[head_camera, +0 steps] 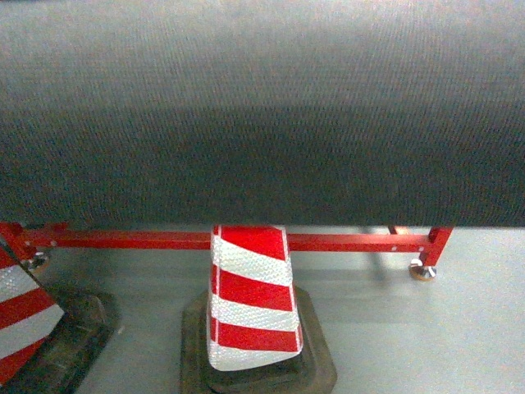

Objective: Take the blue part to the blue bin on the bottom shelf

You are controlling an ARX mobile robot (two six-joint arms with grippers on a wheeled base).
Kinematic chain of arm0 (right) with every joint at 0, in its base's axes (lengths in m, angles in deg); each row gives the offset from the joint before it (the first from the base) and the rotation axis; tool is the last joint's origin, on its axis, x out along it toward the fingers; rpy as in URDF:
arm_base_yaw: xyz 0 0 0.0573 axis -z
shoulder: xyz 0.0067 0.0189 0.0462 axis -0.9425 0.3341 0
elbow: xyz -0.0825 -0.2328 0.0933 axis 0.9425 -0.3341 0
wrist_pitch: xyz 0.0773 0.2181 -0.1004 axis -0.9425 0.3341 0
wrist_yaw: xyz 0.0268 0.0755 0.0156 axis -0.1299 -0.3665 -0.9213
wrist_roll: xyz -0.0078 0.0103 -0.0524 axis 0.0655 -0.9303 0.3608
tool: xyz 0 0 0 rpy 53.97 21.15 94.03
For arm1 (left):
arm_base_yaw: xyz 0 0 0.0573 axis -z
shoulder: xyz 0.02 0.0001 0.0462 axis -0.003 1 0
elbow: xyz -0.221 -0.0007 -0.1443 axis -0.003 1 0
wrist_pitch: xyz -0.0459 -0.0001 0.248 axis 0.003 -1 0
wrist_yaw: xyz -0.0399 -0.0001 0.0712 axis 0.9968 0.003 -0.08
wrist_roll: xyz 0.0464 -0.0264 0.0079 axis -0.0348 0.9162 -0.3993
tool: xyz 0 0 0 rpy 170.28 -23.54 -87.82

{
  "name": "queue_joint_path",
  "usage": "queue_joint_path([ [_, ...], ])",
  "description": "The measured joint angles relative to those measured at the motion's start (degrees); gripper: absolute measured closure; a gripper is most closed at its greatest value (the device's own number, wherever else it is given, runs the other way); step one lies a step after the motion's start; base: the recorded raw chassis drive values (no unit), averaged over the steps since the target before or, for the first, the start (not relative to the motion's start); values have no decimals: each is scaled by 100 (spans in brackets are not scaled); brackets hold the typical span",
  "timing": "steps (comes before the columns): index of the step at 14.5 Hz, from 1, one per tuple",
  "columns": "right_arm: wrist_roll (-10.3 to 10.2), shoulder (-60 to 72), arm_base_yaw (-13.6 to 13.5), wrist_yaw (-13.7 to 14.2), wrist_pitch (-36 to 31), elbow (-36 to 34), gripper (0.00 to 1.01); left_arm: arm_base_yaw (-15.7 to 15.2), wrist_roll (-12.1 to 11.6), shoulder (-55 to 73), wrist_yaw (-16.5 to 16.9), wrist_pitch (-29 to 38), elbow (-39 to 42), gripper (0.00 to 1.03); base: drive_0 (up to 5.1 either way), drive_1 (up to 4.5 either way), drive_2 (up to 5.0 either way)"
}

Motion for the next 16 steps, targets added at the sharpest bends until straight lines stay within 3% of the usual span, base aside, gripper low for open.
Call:
queue_joint_path([
  [16, 4, 0, 0, -4, -26, 0, 3, 0, -39, 0, 2, 20, 0, 5, 0, 0, 0],
])
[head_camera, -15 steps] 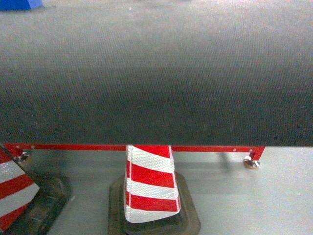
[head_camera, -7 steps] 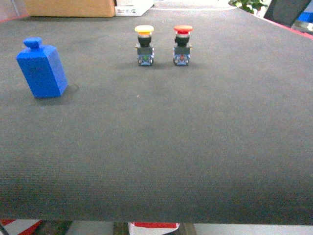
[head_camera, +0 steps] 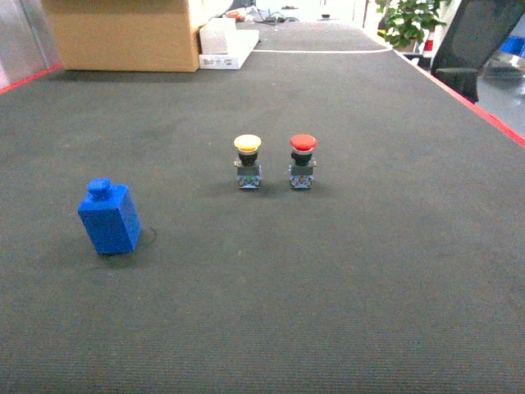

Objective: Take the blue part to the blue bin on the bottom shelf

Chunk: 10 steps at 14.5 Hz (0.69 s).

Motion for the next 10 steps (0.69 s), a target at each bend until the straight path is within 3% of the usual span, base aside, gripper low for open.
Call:
queue_joint_path([
  [8, 2, 0, 0, 0, 26, 0, 3, 0, 0, 0, 0, -17, 0, 5, 0, 0, 0],
  [9, 0, 0, 0, 0, 26, 0, 3, 76, 79, 52, -188, -229, -46, 5, 0, 0, 0],
  [10, 0, 0, 0, 4, 31, 0, 3, 461, 372, 769, -966, -17, -133, 5, 0, 0, 0],
])
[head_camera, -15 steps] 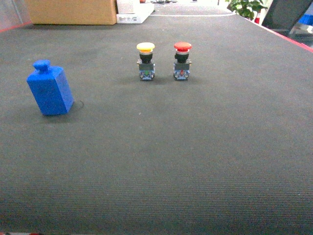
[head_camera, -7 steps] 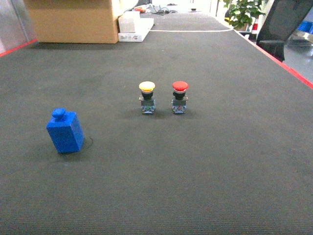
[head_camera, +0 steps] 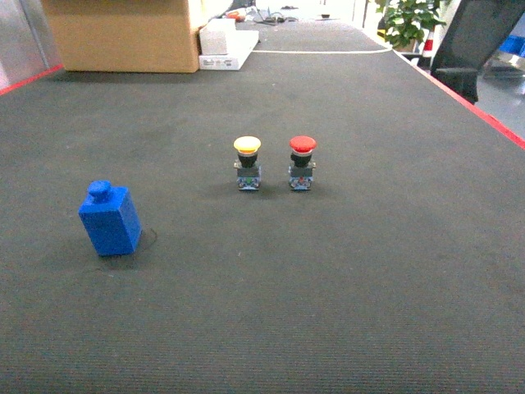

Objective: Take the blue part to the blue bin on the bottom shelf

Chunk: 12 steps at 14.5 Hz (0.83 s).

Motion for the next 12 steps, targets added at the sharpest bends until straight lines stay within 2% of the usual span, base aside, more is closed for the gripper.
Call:
queue_joint_path([
  [1, 2, 0, 0, -7, -7, 0, 3, 297, 59, 1115, -363, 918, -72, 5, 0, 0, 0],
  [2, 2, 0, 0, -4, -4, 0, 3, 627, 46, 2347, -581, 1965, -278, 5, 0, 0, 0],
  [3, 2, 0, 0, -4, -2, 0, 3, 920, 35, 3569, -645, 2970, -728, 5, 0, 0, 0],
  [4, 2, 0, 0, -4, -4, 0, 3, 1099, 37, 4603, -608, 3696, -1261, 5, 0, 0, 0],
  [5, 2, 0, 0, -4, 0, 0, 3, 1102, 70, 5508, -413, 4083, -1746, 5, 0, 0, 0],
  [6, 2, 0, 0, -4, -4, 0, 3, 955, 92, 6509, -262, 4533, -2111, 5, 0, 0, 0],
  [9, 2, 0, 0, -4, -2, 0, 3, 627, -37, 8870, 118, 5737, -2555, 5, 0, 0, 0],
  [12, 2, 0, 0, -4, -4, 0, 3, 520, -149, 9980, 289, 5866, -3167, 5, 0, 0, 0],
])
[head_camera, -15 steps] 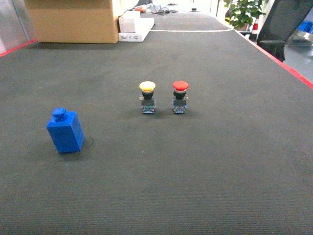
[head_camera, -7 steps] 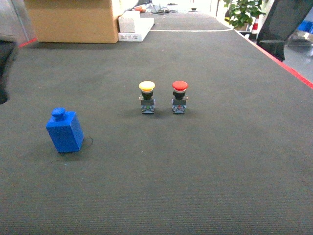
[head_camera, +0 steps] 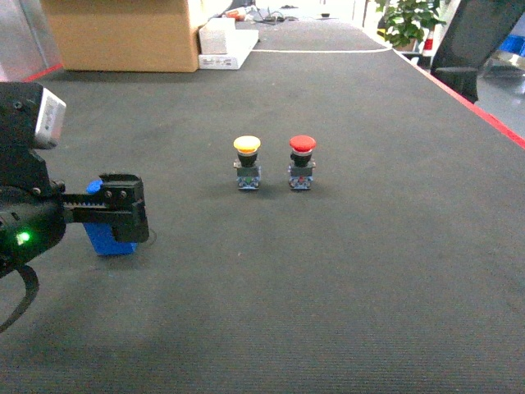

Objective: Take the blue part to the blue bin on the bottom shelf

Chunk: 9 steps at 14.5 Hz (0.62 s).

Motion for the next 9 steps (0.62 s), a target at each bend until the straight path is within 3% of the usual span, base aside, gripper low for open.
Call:
queue_joint_path([
  [7, 0, 0, 0, 0, 2, 0, 3, -234, 33, 1331, -85, -446, -1298, 5, 0, 0, 0],
  [9, 0, 0, 0, 0, 2, 0, 3, -297, 173, 1451, -28, -623, -1556, 5, 0, 0, 0],
])
